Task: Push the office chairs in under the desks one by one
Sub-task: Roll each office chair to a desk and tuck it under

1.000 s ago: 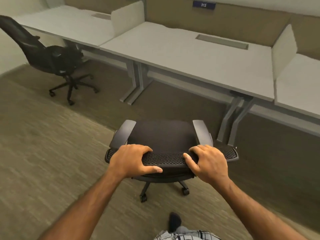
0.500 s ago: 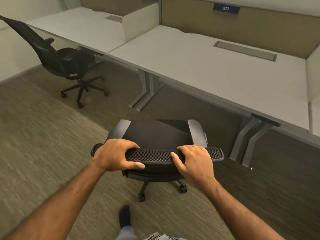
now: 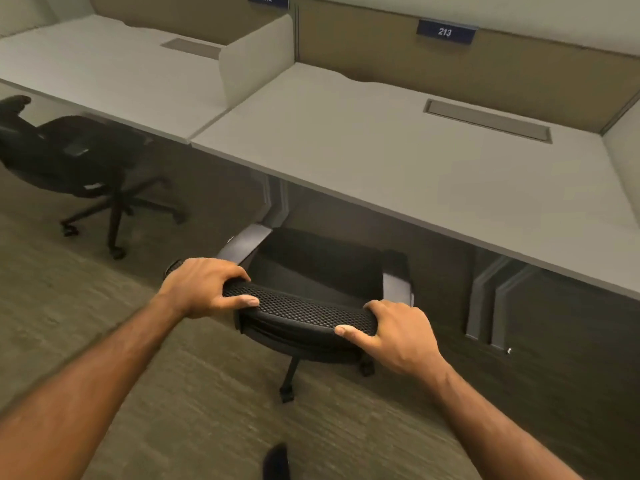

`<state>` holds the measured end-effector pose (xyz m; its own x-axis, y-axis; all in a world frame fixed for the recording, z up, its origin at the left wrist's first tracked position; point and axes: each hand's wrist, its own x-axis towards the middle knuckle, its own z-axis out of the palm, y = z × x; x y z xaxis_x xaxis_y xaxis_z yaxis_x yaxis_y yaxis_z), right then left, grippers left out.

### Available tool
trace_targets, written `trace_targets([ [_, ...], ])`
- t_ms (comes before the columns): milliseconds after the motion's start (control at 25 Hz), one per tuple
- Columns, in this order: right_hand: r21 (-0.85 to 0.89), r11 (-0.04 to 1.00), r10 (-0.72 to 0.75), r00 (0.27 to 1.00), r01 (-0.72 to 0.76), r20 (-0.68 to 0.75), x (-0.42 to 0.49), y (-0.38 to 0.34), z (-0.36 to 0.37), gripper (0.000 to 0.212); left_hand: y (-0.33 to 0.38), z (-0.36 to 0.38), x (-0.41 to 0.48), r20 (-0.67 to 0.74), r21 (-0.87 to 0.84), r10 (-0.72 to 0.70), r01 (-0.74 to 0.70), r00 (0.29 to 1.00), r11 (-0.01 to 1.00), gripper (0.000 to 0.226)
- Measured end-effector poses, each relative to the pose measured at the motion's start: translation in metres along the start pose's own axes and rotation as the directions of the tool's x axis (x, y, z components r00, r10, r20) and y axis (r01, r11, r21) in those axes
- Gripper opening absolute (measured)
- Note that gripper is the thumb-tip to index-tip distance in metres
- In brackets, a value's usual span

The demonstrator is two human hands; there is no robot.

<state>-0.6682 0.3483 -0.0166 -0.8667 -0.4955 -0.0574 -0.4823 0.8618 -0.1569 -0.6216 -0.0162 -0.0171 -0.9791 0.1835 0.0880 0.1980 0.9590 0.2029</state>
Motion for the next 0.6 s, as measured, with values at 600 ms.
trace_targets([
  [600,0.002,0.995,0.103,0.990,-0.103,-0.094,0.178,-0.057,-0.007,0.097,-0.152,-0.010,0.145,-0.104,0.081,-0.268,0.277,0.958,0.958,0.061],
])
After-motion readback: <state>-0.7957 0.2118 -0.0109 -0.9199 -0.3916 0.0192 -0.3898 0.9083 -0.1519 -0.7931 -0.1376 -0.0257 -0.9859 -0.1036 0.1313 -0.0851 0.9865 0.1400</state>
